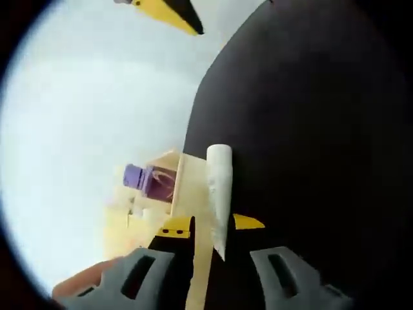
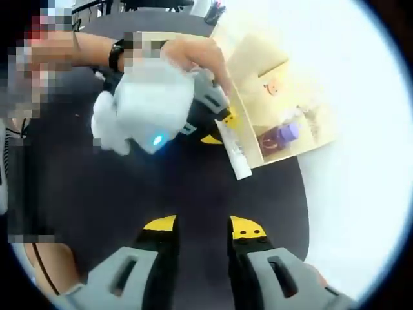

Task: Open the drawer, pick up the cosmetic bottles from the table one by one, place them into the drawer, release the gripper, close the drawer, and move the gripper away

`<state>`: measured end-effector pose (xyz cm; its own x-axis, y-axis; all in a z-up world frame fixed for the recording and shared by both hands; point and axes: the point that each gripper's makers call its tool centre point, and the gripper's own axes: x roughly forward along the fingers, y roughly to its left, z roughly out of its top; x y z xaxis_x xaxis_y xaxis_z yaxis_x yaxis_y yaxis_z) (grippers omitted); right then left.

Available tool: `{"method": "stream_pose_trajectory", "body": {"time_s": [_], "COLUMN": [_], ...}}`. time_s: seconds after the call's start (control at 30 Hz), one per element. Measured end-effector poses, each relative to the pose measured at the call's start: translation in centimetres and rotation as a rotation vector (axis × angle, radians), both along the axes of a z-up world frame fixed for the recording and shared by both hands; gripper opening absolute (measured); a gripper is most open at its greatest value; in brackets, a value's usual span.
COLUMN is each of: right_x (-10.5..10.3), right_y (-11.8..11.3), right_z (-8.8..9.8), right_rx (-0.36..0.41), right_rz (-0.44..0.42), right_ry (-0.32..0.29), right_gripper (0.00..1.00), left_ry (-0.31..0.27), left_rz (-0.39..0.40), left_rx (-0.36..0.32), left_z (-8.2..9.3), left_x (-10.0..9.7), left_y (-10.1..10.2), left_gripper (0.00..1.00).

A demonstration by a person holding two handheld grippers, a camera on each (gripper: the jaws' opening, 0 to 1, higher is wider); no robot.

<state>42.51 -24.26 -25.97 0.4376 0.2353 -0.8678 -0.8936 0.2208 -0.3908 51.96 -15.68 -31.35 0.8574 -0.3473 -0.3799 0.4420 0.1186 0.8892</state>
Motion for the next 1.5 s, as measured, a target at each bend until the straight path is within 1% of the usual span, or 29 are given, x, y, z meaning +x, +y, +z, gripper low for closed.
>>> {"method": "stream_pose_trajectory", "body": {"time_s": [0.1, 0.13, 0.2, 0.27, 0.3, 0.37, 0.43, 0.5, 0.57, 0.6, 0.7, 0.73, 0.77, 0.8, 0.83, 0.87, 0.93, 0.97, 1.0, 1.03, 1.07, 1.1, 1.13, 1.2, 1.27, 1.3, 1.33, 1.43, 1.5], "right_x": [0.0, 0.0, 0.1, 0.1, 0.2, 0.2, 0.2, 0.3, 0.3, 0.4, 1.0, 1.4, 1.5, 1.7, 1.7, 1.4, 1.0, 1.0, 0.9, 0.1, -0.7, -1.7, -2.4, -4.4, -5.9, -6.6, -7.1, -7.6, -8.2], "right_y": [-0.1, -0.1, -0.1, -0.1, -0.1, 0.0, 0.1, 0.3, 0.5, 0.6, 1.3, 1.9, 2.5, 3.1, 3.6, 4.6, 6.2, 7.0, 8.0, 9.4, 10.6, 11.5, 12.1, 13.7, 15.1, 15.7, 16.4, 17.6, 18.2], "right_z": [-0.1, -0.1, -0.1, -0.1, -0.1, 0.1, 0.2, 0.4, 0.5, 0.7, 1.7, 2.6, 3.3, 4.2, 4.8, 5.8, 8.0, 9.6, 11.3, 12.9, 14.2, 15.3, 15.6, 16.8, 17.3, 17.5, 17.7, 18.5, 19.0], "right_rx": [-0.004, -0.004, -0.005, -0.012, -0.013, -0.009, -0.010, -0.012, -0.010, -0.008, 0.024, 0.048, 0.080, 0.117, 0.145, 0.194, 0.297, 0.330, 0.385, 0.475, 0.547, 0.617, 0.651, 0.734, 0.798, 0.827, 0.858, 0.944, 1.028], "right_rz": [0.000, 0.000, -0.002, -0.003, -0.002, 0.000, 0.007, 0.014, 0.022, 0.030, 0.044, 0.087, 0.114, 0.132, 0.160, 0.209, 0.266, 0.311, 0.335, 0.361, 0.406, 0.442, 0.462, 0.552, 0.604, 0.634, 0.660, 0.687, 0.713], "right_ry": [0.001, 0.001, 0.000, -0.004, -0.008, -0.014, -0.023, -0.031, -0.040, -0.048, -0.094, -0.137, -0.161, -0.176, -0.192, -0.220, -0.280, -0.349, -0.423, -0.460, -0.479, -0.481, -0.464, -0.449, -0.409, -0.399, -0.388, -0.356, -0.314], "right_gripper": [0.26, 0.26, 0.26, 0.26, 0.26, 0.26, 0.26, 0.26, 0.26, 0.26, 0.26, 0.26, 0.26, 0.26, 0.26, 0.27, 0.27, 0.27, 0.26, 0.26, 0.27, 0.27, 0.27, 0.28, 0.29, 0.30, 0.30, 0.30, 0.30], "left_ry": [-0.001, -0.002, -0.018, -0.004, 0.020, 0.052, 0.054, 0.090, 0.096, 0.111, 0.148, 0.172, 0.181, 0.186, 0.195, 0.208, 0.241, 0.249, 0.263, 0.274, 0.276, 0.275, 0.280, 0.289, 0.302, 0.314, 0.309, 0.287, 0.285], "left_rz": [-0.001, -0.004, -0.014, -0.005, 0.006, 0.015, 0.020, 0.031, 0.044, 0.044, 0.060, 0.060, 0.064, 0.069, 0.070, 0.074, 0.092, 0.086, 0.088, 0.089, 0.098, 0.099, 0.091, 0.074, 0.054, 0.044, 0.028, 0.032, 0.022], "left_rx": [0.012, 0.025, 0.058, 0.053, 0.021, -0.016, -0.038, -0.110, -0.159, -0.194, -0.301, -0.364, -0.403, -0.420, -0.456, -0.496, -0.561, -0.601, -0.639, -0.694, -0.726, -0.750, -0.771, -0.837, -0.919, -0.975, -1.005, -1.035, -1.079], "left_z": [-0.4, -0.5, -0.5, -0.3, -0.2, 0.1, 0.7, 1.3, 2.4, 2.9, 4.8, 5.7, 6.4, 6.8, 7.5, 8.1, 9.3, 9.9, 10.6, 11.5, 12.0, 12.6, 13.0, 13.9, 14.9, 15.4, 15.9, 16.4, 16.7], "left_x": [0.1, 0.1, 0.1, 0.1, 0.0, -0.3, -0.5, -1.0, -1.6, -2.0, -3.3, -4.0, -4.3, -4.6, -5.0, -5.5, -6.5, -7.1, -7.8, -8.6, -9.1, -9.6, -10.0, -11.4, -12.8, -13.4, -14.0, -15.4, -16.3], "left_y": [-0.1, -0.1, 0.0, 0.2, 0.4, 0.8, 1.2, 1.4, 1.7, 1.7, 2.2, 2.3, 2.7, 3.1, 3.5, 4.0, 5.3, 5.8, 6.6, 7.6, 8.5, 9.3, 9.8, 11.1, 12.3, 12.8, 13.3, 14.9, 15.9], "left_gripper": [0.12, 0.08, 0.08, 0.07, 0.05, 0.05, 0.04, 0.04, 0.04, 0.04, 0.04, 0.04, 0.04, 0.04, 0.04, 0.04, 0.04, 0.04, 0.04, 0.04, 0.04, 0.04, 0.04, 0.04, 0.04, 0.04, 0.04, 0.04, 0.04]}}
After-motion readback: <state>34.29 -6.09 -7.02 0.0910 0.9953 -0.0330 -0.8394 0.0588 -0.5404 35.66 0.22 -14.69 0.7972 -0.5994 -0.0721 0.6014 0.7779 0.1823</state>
